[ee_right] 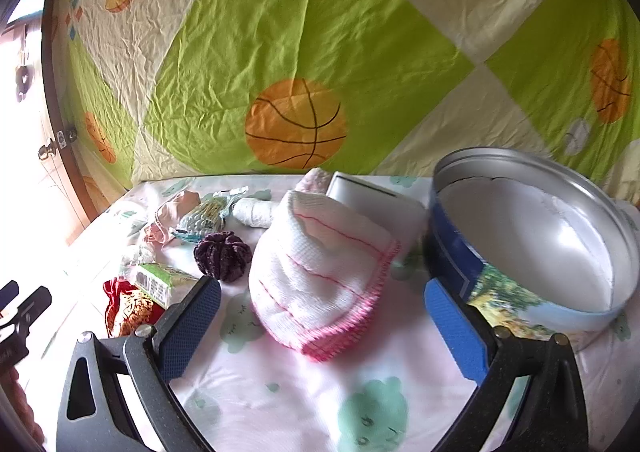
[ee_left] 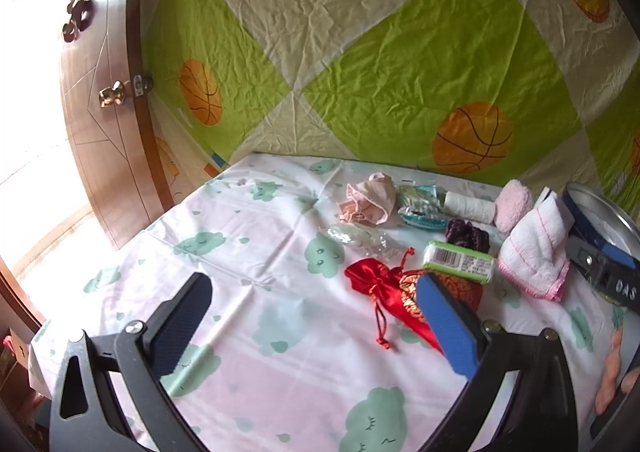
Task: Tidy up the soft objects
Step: 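Grasp the white-and-pink towel with the right tool while the left tool grasps the red pouch, then carry the towel and red pouch into the tin and release both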
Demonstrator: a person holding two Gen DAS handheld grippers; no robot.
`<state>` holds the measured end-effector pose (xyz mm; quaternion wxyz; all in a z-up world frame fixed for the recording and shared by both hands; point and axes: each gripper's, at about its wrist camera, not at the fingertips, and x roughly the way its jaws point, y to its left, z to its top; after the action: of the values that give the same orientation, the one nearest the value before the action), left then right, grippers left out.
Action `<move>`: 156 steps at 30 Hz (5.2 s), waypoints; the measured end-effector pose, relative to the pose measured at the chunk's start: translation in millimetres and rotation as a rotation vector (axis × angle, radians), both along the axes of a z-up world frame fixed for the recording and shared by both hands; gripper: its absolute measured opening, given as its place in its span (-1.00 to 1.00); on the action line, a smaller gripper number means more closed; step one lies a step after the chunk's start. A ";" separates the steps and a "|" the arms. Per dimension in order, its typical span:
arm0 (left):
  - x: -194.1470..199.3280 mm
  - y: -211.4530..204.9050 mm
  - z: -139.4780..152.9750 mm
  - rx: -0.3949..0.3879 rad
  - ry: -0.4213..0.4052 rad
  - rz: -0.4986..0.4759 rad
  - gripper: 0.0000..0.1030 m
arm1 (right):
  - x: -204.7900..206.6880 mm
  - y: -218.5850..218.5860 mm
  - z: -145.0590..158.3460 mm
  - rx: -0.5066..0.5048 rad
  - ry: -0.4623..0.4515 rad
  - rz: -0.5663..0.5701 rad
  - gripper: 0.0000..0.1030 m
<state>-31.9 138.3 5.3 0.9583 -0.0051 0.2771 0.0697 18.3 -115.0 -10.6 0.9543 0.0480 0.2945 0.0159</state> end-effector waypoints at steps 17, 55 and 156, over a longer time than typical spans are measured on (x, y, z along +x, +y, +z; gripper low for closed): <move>29.5 -47.7 -18.6 -0.061 0.133 -0.184 1.00 | -14.4 -15.0 -2.8 0.058 0.037 0.056 -0.51; -16.7 -97.0 40.2 -0.177 -0.126 -0.334 -0.43 | -104.4 -99.1 52.9 0.108 -0.404 -0.107 -0.51; 70.2 -318.9 36.9 -0.078 -0.098 -0.448 1.00 | -116.2 -271.4 41.6 0.042 -0.471 -0.671 0.52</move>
<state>38.3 -180.7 42.2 0.9612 0.0163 0.2271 -0.1559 -97.9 -386.4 31.1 0.9467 0.1557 0.0353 -0.2799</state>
